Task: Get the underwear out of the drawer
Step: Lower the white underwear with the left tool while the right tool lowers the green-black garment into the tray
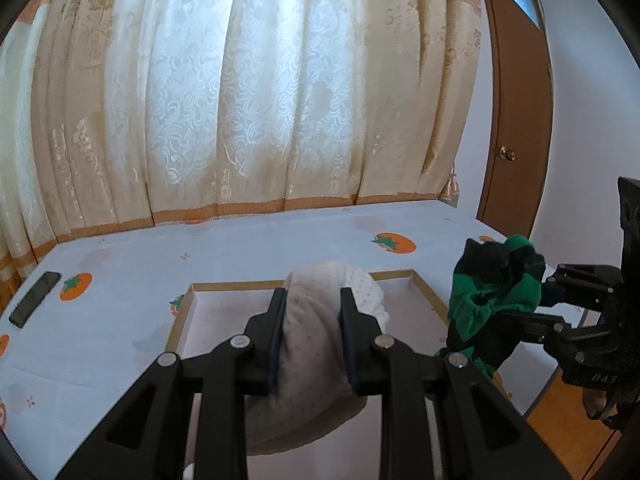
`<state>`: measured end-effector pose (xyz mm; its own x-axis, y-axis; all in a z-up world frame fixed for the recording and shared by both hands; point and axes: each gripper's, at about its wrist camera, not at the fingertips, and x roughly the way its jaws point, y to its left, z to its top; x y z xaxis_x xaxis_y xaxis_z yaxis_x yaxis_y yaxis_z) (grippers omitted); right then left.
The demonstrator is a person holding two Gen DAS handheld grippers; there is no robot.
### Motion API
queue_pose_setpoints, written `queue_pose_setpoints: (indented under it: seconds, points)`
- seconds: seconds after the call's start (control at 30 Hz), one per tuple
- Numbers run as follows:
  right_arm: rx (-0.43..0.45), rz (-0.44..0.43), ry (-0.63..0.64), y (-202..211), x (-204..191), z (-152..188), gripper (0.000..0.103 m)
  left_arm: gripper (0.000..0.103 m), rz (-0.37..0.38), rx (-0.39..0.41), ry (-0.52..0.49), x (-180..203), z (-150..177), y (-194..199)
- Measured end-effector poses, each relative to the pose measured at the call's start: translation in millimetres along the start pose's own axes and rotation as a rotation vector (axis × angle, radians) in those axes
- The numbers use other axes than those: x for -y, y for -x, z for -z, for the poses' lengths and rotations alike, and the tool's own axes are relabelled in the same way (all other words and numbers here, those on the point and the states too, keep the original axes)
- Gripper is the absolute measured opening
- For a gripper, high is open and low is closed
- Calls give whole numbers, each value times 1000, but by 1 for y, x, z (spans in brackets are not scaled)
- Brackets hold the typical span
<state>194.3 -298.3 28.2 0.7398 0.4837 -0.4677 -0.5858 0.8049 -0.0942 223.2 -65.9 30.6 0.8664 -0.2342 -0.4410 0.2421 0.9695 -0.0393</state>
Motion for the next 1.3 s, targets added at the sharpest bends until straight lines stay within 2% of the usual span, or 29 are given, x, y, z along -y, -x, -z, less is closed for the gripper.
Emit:
queue_pose_setpoints:
  seconds: [0.23,0.7,1.1,1.3]
  points:
    - [-54,11,0,-21,12,-12,31,23,-2,-24,58,-3,-8,-22]
    - [-221,15,18,-62,31,-25,31,23,-16,-53,89,5,-19,-56]
    - [-304,34,-16,-95,51,-32,31,23,-14,-100,114,13,-23,-91]
    - [-326,72,-24,-114,56,-34,33,23,-16,-137,171,9,-19,-109]
